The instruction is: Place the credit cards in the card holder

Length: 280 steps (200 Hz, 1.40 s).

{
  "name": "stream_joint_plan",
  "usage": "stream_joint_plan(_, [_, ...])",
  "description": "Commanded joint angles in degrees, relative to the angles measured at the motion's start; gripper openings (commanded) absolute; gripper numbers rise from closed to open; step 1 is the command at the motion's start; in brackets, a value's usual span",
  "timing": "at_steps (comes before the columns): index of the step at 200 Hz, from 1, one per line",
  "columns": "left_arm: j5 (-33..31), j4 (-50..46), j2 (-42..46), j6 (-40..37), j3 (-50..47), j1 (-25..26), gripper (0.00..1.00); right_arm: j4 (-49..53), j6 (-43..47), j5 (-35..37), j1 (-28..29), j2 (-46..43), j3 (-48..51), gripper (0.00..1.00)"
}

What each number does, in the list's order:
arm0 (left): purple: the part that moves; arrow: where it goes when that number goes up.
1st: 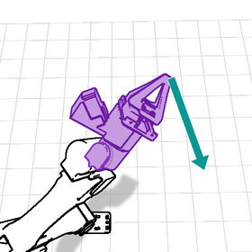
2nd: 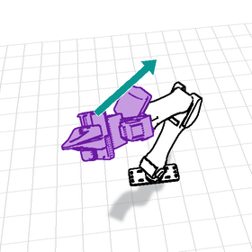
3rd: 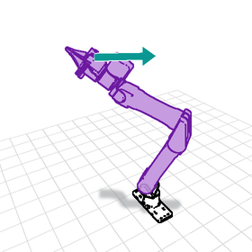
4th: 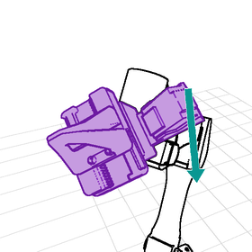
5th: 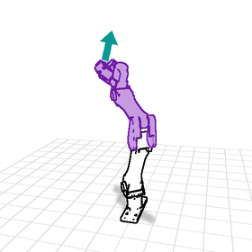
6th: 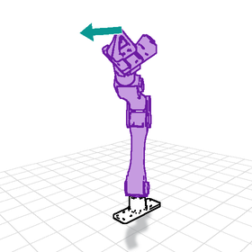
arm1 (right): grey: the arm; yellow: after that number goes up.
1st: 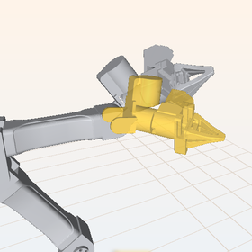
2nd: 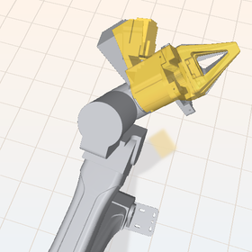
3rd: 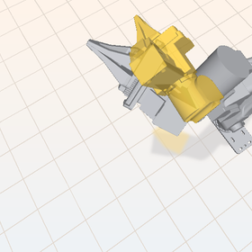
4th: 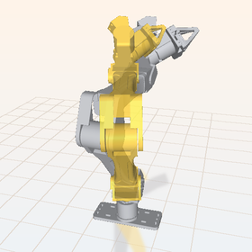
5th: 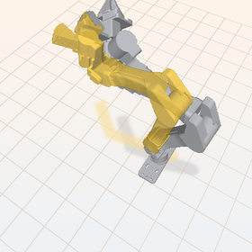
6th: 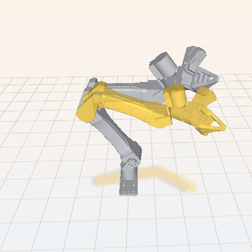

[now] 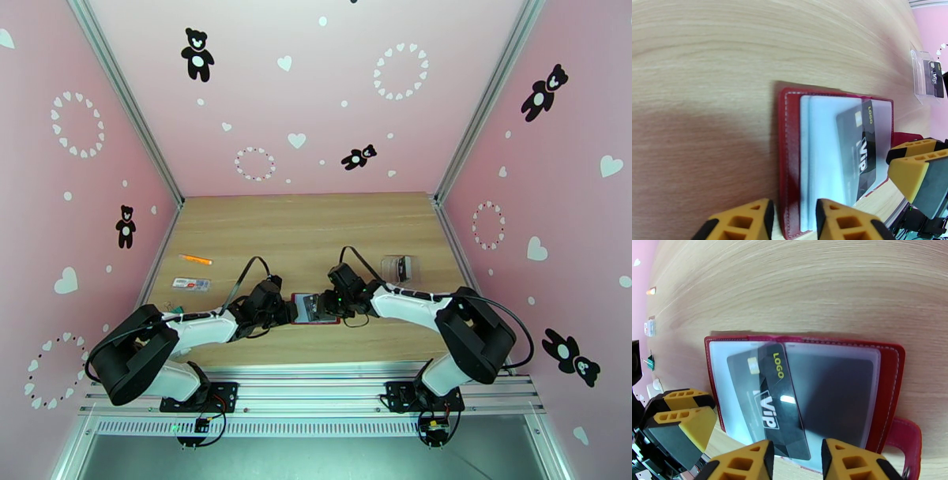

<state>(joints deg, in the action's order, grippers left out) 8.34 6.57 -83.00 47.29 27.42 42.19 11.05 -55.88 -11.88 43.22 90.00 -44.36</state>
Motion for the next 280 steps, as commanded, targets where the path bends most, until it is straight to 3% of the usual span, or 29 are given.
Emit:
stream_joint_plan(1, [0.34, -1.27, -1.15, 0.35, -0.82, 0.51, 0.35, 2.75, 1.08, -0.34, 0.46, 0.19, -1.46, 0.37])
stream_joint_plan(280, [-0.34, 0.38, -3.04, 1.24, -1.21, 2.32, 0.35, -1.23, -0.25, -4.98, 2.37, 4.52, -2.61, 0.23])
